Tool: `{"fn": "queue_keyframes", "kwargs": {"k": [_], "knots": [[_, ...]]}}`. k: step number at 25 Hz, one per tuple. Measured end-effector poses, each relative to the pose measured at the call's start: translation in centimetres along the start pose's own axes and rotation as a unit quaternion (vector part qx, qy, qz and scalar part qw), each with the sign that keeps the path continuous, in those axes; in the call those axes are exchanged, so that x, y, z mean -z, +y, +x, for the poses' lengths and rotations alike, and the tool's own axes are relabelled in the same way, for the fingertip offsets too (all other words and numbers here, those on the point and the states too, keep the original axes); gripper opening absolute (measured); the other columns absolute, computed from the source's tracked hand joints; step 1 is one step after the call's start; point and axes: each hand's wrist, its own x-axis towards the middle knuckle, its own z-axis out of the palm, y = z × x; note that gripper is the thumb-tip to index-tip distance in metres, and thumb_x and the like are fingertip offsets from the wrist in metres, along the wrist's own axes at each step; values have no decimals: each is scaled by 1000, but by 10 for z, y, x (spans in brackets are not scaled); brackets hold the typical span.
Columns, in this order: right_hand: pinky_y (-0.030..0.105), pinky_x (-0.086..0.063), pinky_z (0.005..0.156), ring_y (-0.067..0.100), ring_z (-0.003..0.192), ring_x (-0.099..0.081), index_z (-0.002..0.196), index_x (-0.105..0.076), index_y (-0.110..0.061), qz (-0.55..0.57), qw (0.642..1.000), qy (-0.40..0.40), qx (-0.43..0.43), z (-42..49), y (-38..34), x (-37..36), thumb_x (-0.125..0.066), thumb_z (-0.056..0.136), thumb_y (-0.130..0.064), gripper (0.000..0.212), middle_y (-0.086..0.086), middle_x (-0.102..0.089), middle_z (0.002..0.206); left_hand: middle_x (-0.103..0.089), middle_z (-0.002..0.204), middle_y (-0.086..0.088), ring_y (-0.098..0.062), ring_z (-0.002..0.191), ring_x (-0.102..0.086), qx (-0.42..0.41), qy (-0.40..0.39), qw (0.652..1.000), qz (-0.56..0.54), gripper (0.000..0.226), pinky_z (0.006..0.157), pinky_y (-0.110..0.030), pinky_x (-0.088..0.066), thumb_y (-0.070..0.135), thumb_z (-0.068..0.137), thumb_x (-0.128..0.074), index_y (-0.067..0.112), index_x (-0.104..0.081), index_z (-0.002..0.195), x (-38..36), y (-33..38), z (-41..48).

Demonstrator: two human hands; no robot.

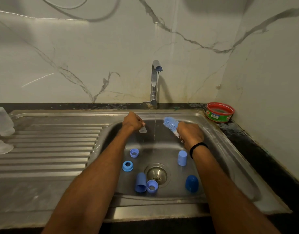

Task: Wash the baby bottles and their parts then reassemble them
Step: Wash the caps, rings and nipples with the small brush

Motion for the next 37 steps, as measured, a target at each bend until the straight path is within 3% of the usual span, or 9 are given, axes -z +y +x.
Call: {"fn": "queue_keyframes", "kwargs": {"k": [4, 7, 13, 17, 19, 25, 29, 33, 37], "knots": [[29, -44, 67, 27, 84, -62, 100, -61, -11, -61, 998, 3, 32, -11, 0, 0, -55, 84, -41, 35, 7, -65, 94, -73, 105, -16, -25, 100, -69, 2, 1, 1000, 10, 21, 85, -29, -52, 14, 93, -70, 0, -74, 109, -4, -3, 0], [29, -41, 69, 24, 82, -54, 93, -51, -16, -90, 995, -7, 48, -18, 0, 0, -56, 90, -36, 21, 4, -54, 86, -73, 100, -18, -26, 94, -70, 13, 13, 1000, 9, 22, 83, -29, -53, 18, 95, -68, 0, -73, 106, -5, -7, -2], [31, -47, 70, 22, 75, -55, 79, -52, -16, -145, 987, -16, 71, -24, 7, -9, -56, 88, -37, 23, 0, -50, 69, -63, 72, -6, -18, 73, -61, 26, 17, 1000, 7, 35, 61, -23, -45, 40, 93, -70, 6, -69, 87, -7, -7, -7], [30, -45, 68, 20, 72, -54, 83, -55, -15, -158, 984, -19, 84, -29, 10, -13, -57, 88, -40, 25, -1, -50, 69, -73, 95, -13, -23, 91, -69, 28, 6, 999, 29, 22, 86, -35, -56, 23, 93, -70, 3, -72, 100, -11, -10, -11], [30, -46, 68, 22, 75, -56, 84, -55, -16, -164, 983, -17, 87, -32, 12, -14, -58, 87, -40, 24, -1, -50, 68, -73, 104, -15, -24, 97, -68, 25, 21, 999, 30, 20, 90, -36, -56, 19, 94, -69, 3, -72, 105, -11, -10, -14], [36, -54, 79, 26, 86, -63, 102, -67, -12, -174, 981, -23, 85, -38, 13, -15, -57, 84, -41, 35, 6, -66, 90, -67, 74, -6, -14, 68, -61, 17, 6, 1000, 9, 27, 64, -23, -46, 31, 92, -72, 9, -68, 77, -17, -1, -28], [35, -52, 79, 27, 89, -63, 107, -68, -13, -176, 979, -38, 97, -41, 13, -18, -57, 82, -39, 37, 8, -69, 100, -73, 98, -10, -20, 94, -68, -16, 39, 999, 29, 11, 85, -30, -53, 17, 92, -72, 6, -73, 96, -7, -7, -36], [35, -53, 77, 27, 87, -63, 107, -68, -11, -181, 976, -43, 113, -46, 10, -18, -59, 83, -38, 37, 8, -68, 95, -74, 102, -8, -17, 95, -66, -38, 37, 998, 40, 14, 89, -28, -51, 14, 90, -73, 7, -74, 103, 6, -14, -50], [33, -50, 70, 26, 80, -60, 106, -65, -8, -188, 971, -43, 143, -56, 5, -19, -59, 85, -38, 37, 7, -64, 89, -75, 106, -7, -19, 99, -69, -46, 27, 996, 65, 17, 95, -36, -55, 18, 92, -72, 11, -75, 107, 15, -17, -63]]}}
